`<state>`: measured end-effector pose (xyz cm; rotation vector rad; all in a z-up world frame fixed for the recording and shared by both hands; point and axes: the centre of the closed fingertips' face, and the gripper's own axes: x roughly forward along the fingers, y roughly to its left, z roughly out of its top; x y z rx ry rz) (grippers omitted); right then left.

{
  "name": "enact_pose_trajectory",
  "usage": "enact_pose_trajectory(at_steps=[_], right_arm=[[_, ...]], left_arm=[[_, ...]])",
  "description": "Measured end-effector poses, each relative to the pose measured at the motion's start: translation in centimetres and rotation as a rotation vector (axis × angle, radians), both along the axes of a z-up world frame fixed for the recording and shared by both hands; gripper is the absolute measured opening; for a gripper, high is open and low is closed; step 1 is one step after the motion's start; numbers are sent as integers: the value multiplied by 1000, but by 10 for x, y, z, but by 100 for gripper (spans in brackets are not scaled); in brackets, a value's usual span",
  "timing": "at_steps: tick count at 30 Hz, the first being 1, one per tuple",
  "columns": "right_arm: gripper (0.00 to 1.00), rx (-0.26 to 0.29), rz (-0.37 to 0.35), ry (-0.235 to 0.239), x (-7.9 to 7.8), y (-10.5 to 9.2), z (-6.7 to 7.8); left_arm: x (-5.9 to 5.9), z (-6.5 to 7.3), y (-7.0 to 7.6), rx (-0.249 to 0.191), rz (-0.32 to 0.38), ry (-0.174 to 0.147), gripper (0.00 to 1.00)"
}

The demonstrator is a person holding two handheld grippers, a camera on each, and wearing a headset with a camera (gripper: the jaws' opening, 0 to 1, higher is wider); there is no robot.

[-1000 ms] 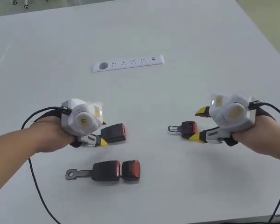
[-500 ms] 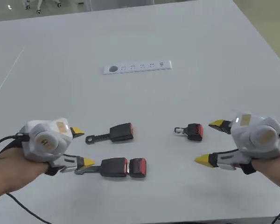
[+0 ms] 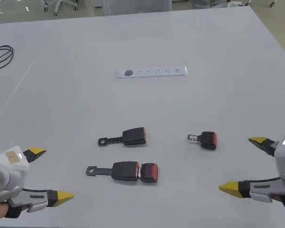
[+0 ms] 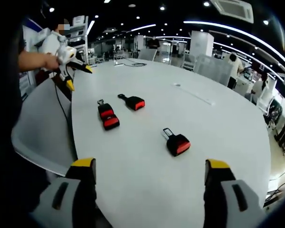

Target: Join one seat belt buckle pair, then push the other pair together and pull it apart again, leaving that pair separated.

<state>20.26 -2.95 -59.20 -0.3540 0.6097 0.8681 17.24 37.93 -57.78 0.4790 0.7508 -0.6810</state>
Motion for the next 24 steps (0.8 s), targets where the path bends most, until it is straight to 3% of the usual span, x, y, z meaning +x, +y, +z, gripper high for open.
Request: enact_pose_trajectory(at_steps=[3,5,12,24], right_arm=[[100,12,-31,-27,-1,1,2],[100,12,-39,-29,-2,1,2],[100,14,-49,-44,-6,6,5],[100,82,-96,-50,0,18,13]], left_arm=[[4,0,4,0,28,-23,96],[9,4,5,-33,68,-34,100],[10,11,9,-37,80,-58,100],[9,15,10,-37,89,-79,100]])
